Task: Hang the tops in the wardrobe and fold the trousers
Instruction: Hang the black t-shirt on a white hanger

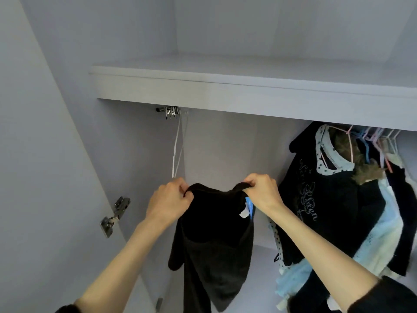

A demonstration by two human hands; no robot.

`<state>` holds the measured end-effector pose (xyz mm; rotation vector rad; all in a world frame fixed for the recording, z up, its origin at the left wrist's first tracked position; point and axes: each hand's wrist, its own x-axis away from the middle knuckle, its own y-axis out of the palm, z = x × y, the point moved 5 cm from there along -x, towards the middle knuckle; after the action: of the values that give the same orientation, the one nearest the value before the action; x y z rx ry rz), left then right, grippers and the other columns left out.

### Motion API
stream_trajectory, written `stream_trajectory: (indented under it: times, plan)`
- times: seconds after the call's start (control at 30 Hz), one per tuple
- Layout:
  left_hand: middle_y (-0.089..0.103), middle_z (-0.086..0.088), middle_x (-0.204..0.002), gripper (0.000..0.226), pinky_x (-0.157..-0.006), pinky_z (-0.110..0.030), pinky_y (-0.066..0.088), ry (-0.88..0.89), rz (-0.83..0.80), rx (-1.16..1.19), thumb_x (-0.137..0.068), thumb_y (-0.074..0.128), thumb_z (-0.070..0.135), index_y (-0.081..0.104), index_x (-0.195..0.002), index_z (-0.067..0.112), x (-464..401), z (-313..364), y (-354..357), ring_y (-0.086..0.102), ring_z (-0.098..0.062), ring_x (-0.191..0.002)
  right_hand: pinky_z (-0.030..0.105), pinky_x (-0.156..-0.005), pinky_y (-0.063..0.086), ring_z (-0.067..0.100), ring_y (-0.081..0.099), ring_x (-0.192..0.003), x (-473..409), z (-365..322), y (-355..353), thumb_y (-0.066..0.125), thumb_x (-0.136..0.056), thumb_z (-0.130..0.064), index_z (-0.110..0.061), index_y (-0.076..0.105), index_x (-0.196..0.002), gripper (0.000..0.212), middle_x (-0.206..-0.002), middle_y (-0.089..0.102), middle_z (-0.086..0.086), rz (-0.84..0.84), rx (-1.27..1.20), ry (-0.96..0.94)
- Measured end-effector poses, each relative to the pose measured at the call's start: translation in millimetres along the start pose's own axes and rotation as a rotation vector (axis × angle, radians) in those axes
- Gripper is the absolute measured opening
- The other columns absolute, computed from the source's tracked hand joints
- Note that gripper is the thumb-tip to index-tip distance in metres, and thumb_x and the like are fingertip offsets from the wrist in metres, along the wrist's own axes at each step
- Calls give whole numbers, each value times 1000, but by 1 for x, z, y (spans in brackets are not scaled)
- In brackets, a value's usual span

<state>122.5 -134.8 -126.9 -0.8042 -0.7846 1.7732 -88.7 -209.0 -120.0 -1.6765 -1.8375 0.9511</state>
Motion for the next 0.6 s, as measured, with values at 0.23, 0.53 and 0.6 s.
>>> stream_trajectory:
  times: [0.23,0.53,0.6]
  plan:
    - [63,8,-95,27,-75,-32,49,162,-46,52,-87,62,31,56,-112,24,14,22,24,61,-19,-86,27,-75,52,16,63,-79,2,-57,31,59,-74,0,-28,60,-65,29,-70,62,-7,-132,-81,-195]
    - [67,-6,-77,11,-80,-30,50,-234,27,306,-86,57,6,67,-87,11,10,-29,-4,62,-22,-79,17,-71,44,12,60,-89,-14,-52,76,68,-81,-11,-16,68,-94,14,-90,65,-1,-449,-192,-91]
    - [66,-6,-73,19,-85,-42,54,-330,-43,555,-86,58,2,66,-74,15,13,-37,-2,61,-21,-74,16,-71,43,12,58,-94,-13,-49,87,66,-83,-8,-17,67,-102,20,-97,66,-1,-676,-274,-43]
